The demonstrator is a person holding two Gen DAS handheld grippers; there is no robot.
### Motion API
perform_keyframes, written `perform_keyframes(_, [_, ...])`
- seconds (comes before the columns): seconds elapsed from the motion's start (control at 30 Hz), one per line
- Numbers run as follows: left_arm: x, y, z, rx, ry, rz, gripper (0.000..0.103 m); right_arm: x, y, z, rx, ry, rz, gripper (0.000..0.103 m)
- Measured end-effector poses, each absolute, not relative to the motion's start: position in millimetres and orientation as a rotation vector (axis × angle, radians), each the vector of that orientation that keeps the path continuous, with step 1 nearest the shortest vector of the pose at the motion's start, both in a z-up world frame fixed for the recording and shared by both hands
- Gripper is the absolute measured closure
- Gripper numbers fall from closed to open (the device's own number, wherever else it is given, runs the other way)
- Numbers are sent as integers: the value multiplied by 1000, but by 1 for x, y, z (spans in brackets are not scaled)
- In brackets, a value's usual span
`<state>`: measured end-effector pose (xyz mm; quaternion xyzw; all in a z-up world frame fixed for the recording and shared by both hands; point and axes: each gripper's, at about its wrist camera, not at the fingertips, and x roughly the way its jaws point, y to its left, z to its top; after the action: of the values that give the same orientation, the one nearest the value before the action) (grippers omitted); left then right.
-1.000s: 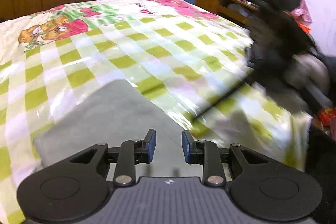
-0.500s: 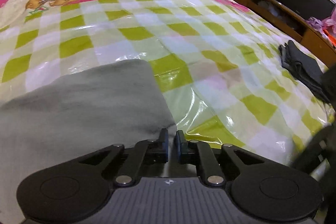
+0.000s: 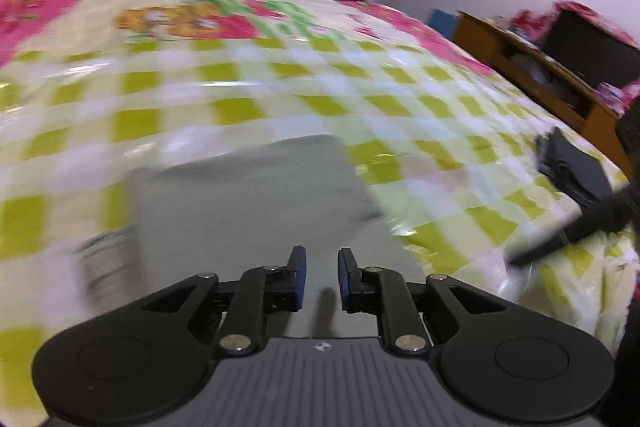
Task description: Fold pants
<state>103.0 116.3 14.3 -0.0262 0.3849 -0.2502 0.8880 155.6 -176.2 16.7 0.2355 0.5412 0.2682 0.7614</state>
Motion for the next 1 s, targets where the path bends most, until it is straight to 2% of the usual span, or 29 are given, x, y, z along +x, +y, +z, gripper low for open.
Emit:
perform_keyframes(0.03, [97,127,15,-72,799,-485,69,165,-178,16,500,1150,548,77])
perform_keyframes(0.13, [77,156,13,-144,803,-380,63,186,-170,16,469,1109,520,76])
perform_keyframes(0.2, [67,166,7,-170,805,-315,63,195,-149,23,408,1075,563,74])
perform_keyframes(0.3, [55,170,6,-214,776,-264,61,211,-106,35,230,1004,639,67])
perform_keyframes(0.37, [51,169,8,-233,752,-263,50,224,-78,41,126,987,698,63])
perform_keyframes(0.4, [52,166,7,-228,748,-261,48,233,-62,44,89,983,725,63])
perform_keyframes(0.53, [53,158,1,-152,765,-175,48,251,-17,49,44,1038,766,58])
perform_keyframes(0.97, [36,147,-2,-118,725,-148,49,225,69,15,-110,1191,675,58])
perform_keyframes(1.0, [33,145,0,-110,716,-153,50,225,71,13,-133,1182,659,60])
